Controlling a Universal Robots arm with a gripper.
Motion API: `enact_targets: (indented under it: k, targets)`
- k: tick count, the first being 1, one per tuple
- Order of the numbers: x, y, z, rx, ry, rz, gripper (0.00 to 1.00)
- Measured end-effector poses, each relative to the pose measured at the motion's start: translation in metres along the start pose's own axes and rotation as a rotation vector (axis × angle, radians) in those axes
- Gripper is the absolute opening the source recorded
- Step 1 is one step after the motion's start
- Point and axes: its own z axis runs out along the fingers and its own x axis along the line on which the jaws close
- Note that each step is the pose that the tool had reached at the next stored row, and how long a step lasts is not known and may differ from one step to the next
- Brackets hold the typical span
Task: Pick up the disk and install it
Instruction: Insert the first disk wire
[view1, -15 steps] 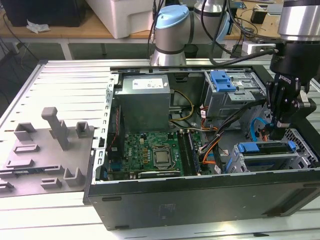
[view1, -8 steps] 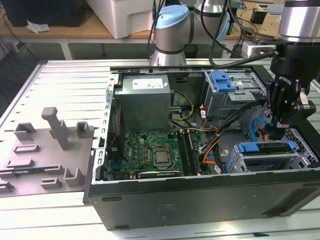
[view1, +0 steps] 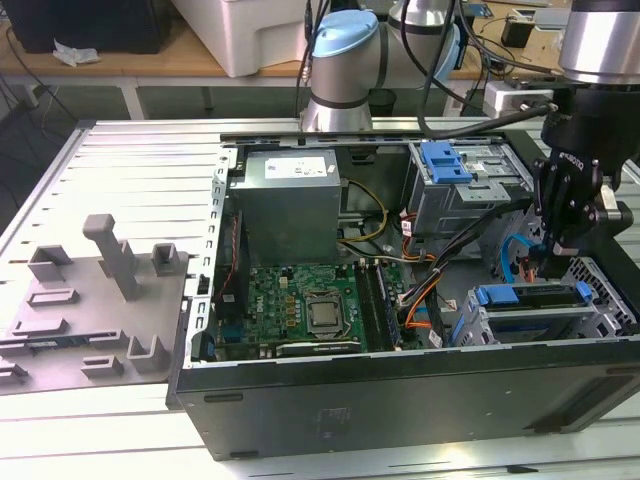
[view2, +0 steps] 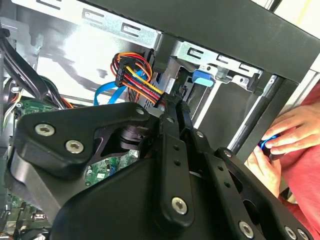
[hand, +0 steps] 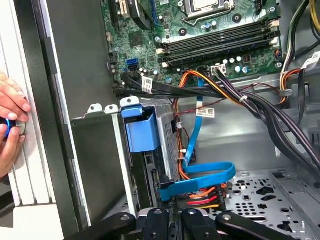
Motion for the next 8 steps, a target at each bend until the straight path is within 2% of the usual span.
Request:
enact_targets:
  k: [2, 4, 8]
  targets:
    - [0.0027, 0.0001, -0.0005, 0.0015, -0.0101, 0.001, 0.17]
    - [0.0052, 0.0004, -0.0001, 0.0025, -0.0147, 0.001, 0.17]
    - [0.0119, 0.0018, 0.0011, 0.0055, -0.0284, 0.002, 0.17]
